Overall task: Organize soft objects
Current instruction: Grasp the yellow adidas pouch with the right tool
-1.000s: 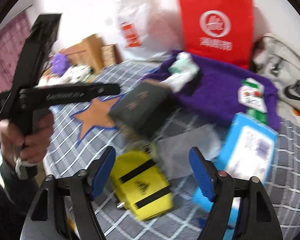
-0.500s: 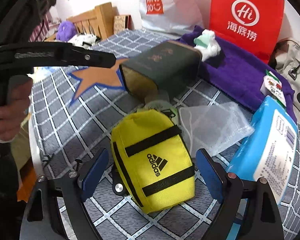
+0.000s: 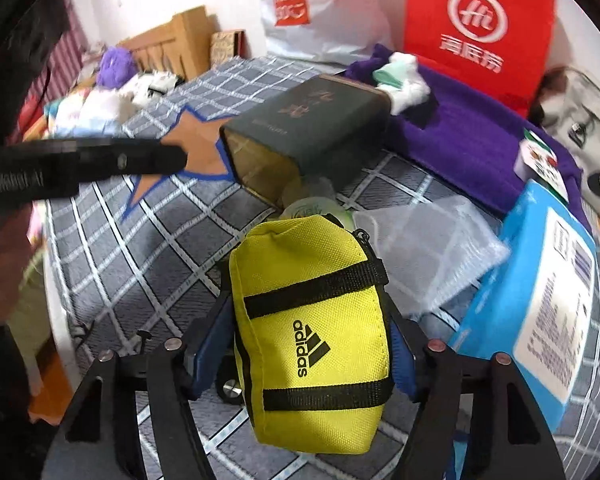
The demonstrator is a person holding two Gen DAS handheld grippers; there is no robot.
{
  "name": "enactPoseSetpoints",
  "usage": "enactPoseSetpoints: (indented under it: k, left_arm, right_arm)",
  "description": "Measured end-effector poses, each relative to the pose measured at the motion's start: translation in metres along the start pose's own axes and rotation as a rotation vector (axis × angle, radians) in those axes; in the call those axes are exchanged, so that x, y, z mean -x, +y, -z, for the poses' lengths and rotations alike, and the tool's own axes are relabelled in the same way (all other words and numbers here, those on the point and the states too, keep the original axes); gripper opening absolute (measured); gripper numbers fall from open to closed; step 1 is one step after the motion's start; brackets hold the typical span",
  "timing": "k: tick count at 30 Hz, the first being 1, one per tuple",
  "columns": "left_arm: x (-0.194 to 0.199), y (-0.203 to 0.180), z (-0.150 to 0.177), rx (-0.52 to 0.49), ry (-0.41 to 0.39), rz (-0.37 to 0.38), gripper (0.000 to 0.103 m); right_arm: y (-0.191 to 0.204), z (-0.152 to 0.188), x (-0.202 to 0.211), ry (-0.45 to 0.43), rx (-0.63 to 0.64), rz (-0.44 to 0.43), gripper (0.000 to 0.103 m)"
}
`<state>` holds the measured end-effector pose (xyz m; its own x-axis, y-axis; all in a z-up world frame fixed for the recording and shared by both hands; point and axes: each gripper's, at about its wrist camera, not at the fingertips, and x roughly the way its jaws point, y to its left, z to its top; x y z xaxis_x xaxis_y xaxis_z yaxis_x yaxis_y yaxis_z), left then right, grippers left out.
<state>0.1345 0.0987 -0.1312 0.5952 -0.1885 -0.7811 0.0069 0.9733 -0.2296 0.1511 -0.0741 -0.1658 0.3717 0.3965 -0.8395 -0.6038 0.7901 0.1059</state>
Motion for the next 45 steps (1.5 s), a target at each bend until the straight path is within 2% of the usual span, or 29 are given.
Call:
enactPoseSetpoints:
  k: [6, 15, 18, 23, 26, 28, 29, 30, 31, 32, 34, 37, 40, 41, 43, 45]
  left_arm:
    - [0.0, -0.012, 0.016, -0.013, 0.029, -0.009, 0.045]
    - [-0.022, -0.047, 0.044, -0.08, 0.117, -0.012, 0.045]
    - [-0.032, -0.059, 0.051, -0.101, 0.148, -0.01, 0.058]
    - [-0.045, -0.079, 0.057, -0.123, 0.174, -0.007, 0.063]
    - [-0.054, -0.093, 0.061, -0.163, 0.172, -0.06, 0.068]
    - [-0.056, -0.098, 0.063, -0.207, 0.171, -0.139, 0.068]
    - [-0.056, -0.096, 0.064, -0.212, 0.173, -0.159, 0.068]
    - [-0.054, -0.093, 0.065, -0.217, 0.174, -0.141, 0.068]
    - [-0.052, -0.09, 0.066, -0.221, 0.176, -0.156, 0.07]
    - [-0.049, -0.081, 0.068, -0.217, 0.181, -0.201, 0.071]
    - [-0.043, -0.066, 0.068, -0.183, 0.18, -0.209, 0.072]
    - [-0.034, -0.041, 0.066, -0.119, 0.175, -0.212, 0.072]
    - [-0.031, -0.031, 0.062, -0.091, 0.147, -0.162, 0.065]
    - [-0.031, -0.031, 0.061, -0.099, 0.139, -0.147, 0.059]
    - [-0.034, -0.04, 0.061, -0.146, 0.128, -0.113, 0.057]
    - [-0.04, -0.053, 0.061, -0.223, 0.116, -0.135, 0.047]
  right_arm:
    - [-0.01, 0.019, 0.038, -0.085, -0.098, -0.051, 0.068]
    - [-0.027, 0.064, 0.076, -0.123, -0.172, 0.013, 0.068]
    - [-0.04, 0.083, 0.078, -0.12, -0.221, 0.036, 0.068]
    - [-0.06, 0.106, 0.073, -0.101, -0.298, 0.069, 0.068]
    - [-0.065, 0.109, 0.066, -0.09, -0.313, 0.074, 0.068]
    - [-0.066, 0.109, 0.062, -0.086, -0.31, 0.08, 0.068]
    - [-0.065, 0.11, 0.062, -0.086, -0.308, 0.08, 0.068]
    - [-0.065, 0.11, 0.061, -0.086, -0.306, 0.076, 0.068]
    - [-0.065, 0.11, 0.06, -0.089, -0.307, 0.071, 0.068]
    - [-0.065, 0.111, 0.06, -0.092, -0.308, 0.068, 0.068]
    - [-0.064, 0.111, 0.06, -0.094, -0.303, 0.06, 0.068]
    - [-0.064, 0.112, 0.058, -0.096, -0.303, 0.049, 0.068]
    - [-0.064, 0.113, 0.055, -0.094, -0.306, 0.04, 0.068]
    - [-0.064, 0.112, 0.054, -0.091, -0.306, 0.039, 0.068]
    - [-0.065, 0.113, 0.052, -0.086, -0.307, 0.038, 0.068]
    - [-0.066, 0.114, 0.051, -0.083, -0.31, 0.037, 0.068]
